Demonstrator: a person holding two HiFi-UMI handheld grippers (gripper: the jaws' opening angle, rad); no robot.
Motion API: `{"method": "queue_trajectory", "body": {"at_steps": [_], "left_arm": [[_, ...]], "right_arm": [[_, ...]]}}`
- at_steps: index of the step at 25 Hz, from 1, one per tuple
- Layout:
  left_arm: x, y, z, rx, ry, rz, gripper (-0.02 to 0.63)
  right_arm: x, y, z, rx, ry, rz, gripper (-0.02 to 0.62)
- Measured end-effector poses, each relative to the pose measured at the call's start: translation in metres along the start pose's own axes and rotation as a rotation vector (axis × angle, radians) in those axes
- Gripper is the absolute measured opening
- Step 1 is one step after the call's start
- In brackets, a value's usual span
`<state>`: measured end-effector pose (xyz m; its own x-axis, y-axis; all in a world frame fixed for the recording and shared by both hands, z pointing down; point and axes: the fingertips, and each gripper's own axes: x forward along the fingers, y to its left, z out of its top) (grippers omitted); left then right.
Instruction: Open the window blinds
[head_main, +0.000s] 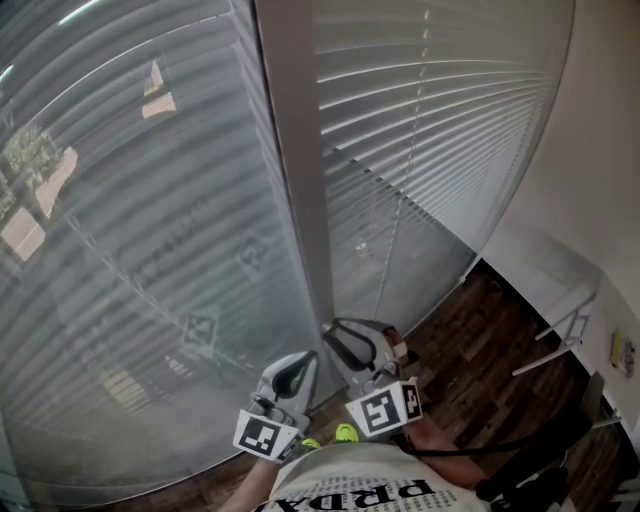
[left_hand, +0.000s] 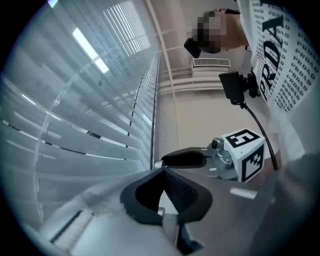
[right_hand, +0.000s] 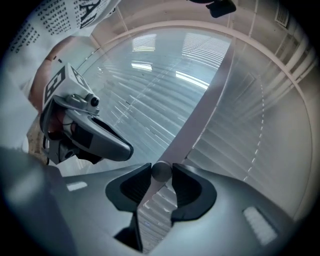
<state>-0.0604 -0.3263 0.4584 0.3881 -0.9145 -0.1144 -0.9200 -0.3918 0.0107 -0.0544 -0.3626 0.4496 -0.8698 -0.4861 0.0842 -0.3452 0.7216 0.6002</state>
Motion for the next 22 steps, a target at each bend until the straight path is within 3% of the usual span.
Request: {"method": "queue_trajectory", "body": {"at_steps": [7,13,22], "left_arm": [[-0.0029,0.0001,0.0019,0.009,0.016,-0.041,-0.006],[-0.0015,-0.0023,0.0081,-0.047,-0.025,-0.040,-0.006],[-0.0020,-0.0023,0.0013,0.004,0.002,-0.068,-0.006]], "right_arm": [[0.0051,-0.0017,-0.0012,-0.063,0.049,-0.025,0.124],[0.0057,0.0000,-0.0037,-0.070,0.053,-0.042,0.123],[0.0066,-0.0005,-0.0035,-0.068,0.057,-0.058,0.123]]}}
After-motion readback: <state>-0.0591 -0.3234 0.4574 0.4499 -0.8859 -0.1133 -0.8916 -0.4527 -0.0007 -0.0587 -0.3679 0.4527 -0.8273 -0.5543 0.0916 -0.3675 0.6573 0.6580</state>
